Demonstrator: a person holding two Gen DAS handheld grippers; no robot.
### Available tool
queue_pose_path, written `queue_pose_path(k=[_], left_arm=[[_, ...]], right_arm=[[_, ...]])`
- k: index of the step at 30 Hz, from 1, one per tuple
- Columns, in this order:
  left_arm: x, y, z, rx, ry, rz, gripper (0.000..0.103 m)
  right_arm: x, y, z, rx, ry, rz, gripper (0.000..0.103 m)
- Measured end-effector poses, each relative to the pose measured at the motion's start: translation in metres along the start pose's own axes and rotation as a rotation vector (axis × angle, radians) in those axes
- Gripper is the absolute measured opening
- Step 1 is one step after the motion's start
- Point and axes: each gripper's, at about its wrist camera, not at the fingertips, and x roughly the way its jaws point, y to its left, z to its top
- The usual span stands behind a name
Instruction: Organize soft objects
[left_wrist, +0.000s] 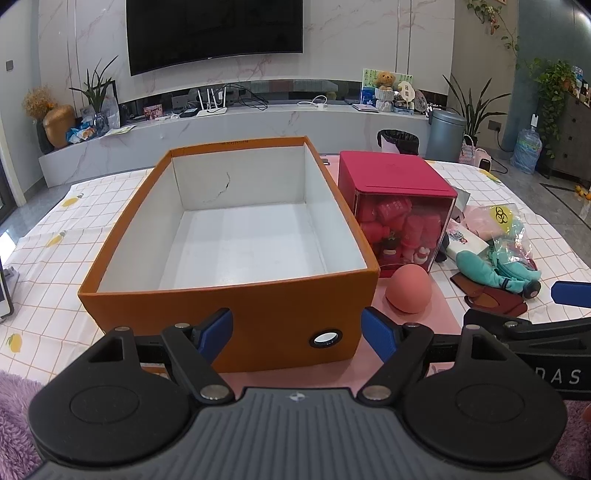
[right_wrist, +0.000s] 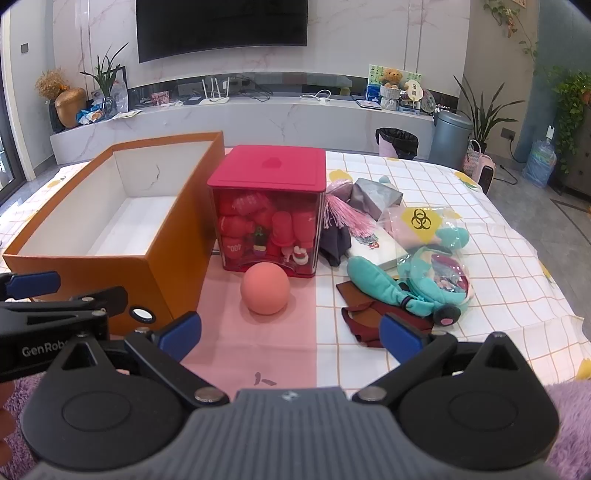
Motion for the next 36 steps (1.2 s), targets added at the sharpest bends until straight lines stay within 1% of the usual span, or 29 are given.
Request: queue_pose_path(k=[17,36], left_arm=[[-0.0008,0.0001,-0.0020,0.002,-0.006,0.002,0.093],[-0.0019,0.0018,-0.0022,0.004,0.005,0.013,0.093]], right_arm=[[0.0001,0.0007,-0.0001,-0.001,-0.001,-0.001,0.101],[0.0029,0.0022,-0.0012,-0.018,0.011,-0.006,0.101]])
